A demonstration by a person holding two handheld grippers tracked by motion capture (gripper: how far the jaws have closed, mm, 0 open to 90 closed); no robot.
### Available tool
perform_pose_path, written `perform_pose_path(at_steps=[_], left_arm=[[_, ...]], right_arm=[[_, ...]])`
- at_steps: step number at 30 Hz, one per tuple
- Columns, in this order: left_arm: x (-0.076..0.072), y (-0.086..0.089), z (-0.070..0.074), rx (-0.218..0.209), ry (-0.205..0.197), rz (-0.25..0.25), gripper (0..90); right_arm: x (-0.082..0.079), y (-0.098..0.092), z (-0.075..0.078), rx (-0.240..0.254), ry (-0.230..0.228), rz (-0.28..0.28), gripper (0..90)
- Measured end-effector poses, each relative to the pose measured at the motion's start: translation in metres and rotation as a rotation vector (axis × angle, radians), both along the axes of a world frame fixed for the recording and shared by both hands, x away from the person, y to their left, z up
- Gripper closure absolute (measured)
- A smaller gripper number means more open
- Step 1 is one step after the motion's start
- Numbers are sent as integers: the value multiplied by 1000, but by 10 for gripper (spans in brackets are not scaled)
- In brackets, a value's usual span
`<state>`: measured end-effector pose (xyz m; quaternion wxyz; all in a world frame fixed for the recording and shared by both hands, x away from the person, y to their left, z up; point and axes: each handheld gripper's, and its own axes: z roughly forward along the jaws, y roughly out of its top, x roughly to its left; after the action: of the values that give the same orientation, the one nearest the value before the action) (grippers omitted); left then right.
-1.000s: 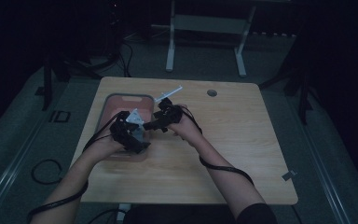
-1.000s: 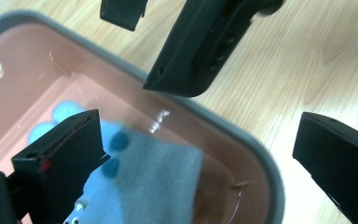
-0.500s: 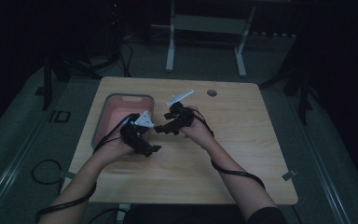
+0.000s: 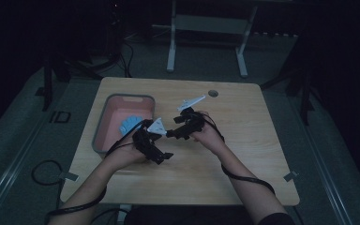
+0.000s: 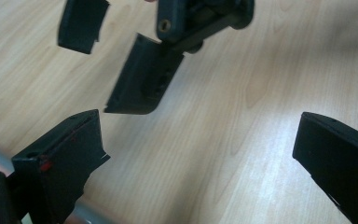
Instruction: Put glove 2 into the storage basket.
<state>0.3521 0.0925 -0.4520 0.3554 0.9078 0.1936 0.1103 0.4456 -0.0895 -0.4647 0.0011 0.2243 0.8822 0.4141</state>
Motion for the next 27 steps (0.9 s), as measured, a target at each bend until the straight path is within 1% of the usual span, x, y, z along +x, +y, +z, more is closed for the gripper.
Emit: perform_pose_path(at_steps=[2, 5, 9, 13, 14, 15, 20, 21, 22, 23, 24, 25, 26, 27], left_arm=[[0, -2, -1, -2, 2, -7, 18], [-2, -10, -6, 5, 7, -23, 18], [-4, -17, -10, 1, 12, -36, 18], [-6, -23, -17, 17, 11, -44, 19], [-6, -23, -17, 17, 11, -44, 18], [-6, -25, -20, 21, 14, -50, 19], [-7, -30, -27, 14, 20, -58, 18], [-8, -33, -30, 9, 23, -61, 19], [-8, -33, -30, 9, 23, -61, 19], [-8, -36, -34, 15, 27, -67, 18], [-8, -36, -34, 15, 27, -67, 19], [-8, -39, -39, 24, 23, -67, 19], [-8, -39, -39, 24, 23, -67, 18], [-9, -42, -43, 19, 28, -69, 18]], right_arm=[[-1, -2, -1, 1, 3, -3, 169], [-3, -9, -5, -7, -1, -5, 167], [-5, -18, -10, -6, 2, -12, 165], [-8, -29, -16, -13, 4, -23, 164], [-8, -29, -16, -13, 4, -23, 164], [-8, -35, -20, -18, 5, -31, 164], [-10, -48, -30, -17, 20, -49, 164], [-10, -50, -32, -17, 19, -52, 164], [-10, -50, -32, -17, 19, -52, 164], [-10, -55, -36, -17, 17, -64, 164], [-9, -56, -37, -18, 21, -68, 164], [-9, -57, -39, -16, 21, -74, 164], [-9, -57, -39, -16, 21, -74, 164], [-9, -60, -42, -11, 23, -82, 164]])
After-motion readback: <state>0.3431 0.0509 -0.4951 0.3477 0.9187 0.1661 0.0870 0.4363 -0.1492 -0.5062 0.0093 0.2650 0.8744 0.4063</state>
